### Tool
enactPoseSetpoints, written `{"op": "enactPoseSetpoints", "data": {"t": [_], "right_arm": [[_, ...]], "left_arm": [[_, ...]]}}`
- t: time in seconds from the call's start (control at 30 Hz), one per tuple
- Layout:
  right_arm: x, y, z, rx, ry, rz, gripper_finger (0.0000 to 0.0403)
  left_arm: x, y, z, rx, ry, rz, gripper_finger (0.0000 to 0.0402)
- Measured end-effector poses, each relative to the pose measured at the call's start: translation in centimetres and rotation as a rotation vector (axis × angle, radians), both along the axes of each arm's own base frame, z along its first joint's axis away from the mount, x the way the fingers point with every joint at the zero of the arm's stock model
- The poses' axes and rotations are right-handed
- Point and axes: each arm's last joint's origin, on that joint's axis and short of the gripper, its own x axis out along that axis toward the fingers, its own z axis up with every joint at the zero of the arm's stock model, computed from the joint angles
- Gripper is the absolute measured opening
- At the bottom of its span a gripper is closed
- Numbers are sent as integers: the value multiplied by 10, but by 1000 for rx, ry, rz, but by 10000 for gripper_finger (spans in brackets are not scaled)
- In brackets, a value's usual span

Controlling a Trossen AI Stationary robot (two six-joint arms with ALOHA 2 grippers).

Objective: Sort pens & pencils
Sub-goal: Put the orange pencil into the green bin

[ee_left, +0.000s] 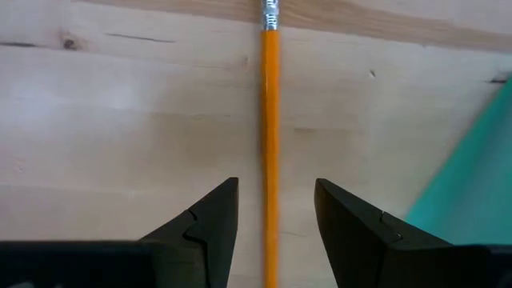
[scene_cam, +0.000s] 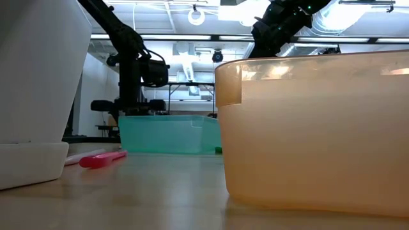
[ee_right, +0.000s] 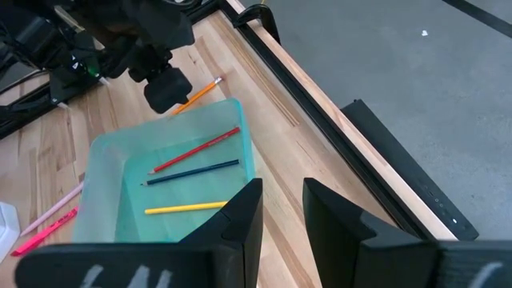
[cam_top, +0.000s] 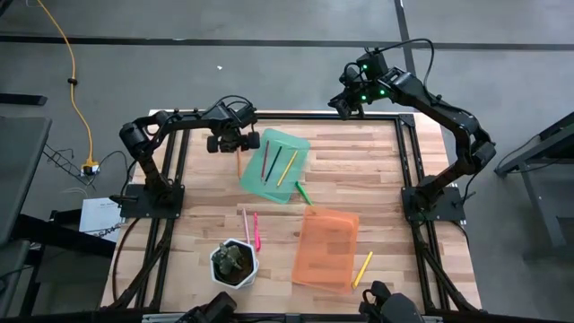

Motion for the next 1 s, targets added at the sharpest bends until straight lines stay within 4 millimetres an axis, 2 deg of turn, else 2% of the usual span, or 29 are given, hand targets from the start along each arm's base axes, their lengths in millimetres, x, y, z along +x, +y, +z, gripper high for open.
{"op": "enactPoseSetpoints", "data": {"t": [0.23,0.5,1.0], "right_arm": [[0,0,0,0,0,0,83],[0,0,0,0,0,0,83],[0,0,0,2,2,0,83]], "left_arm": [[2,2,0,18,-24,28,154],[5,4,-11,-17,-28,24,154],[2,3,-11,-18,12,22,154]]}}
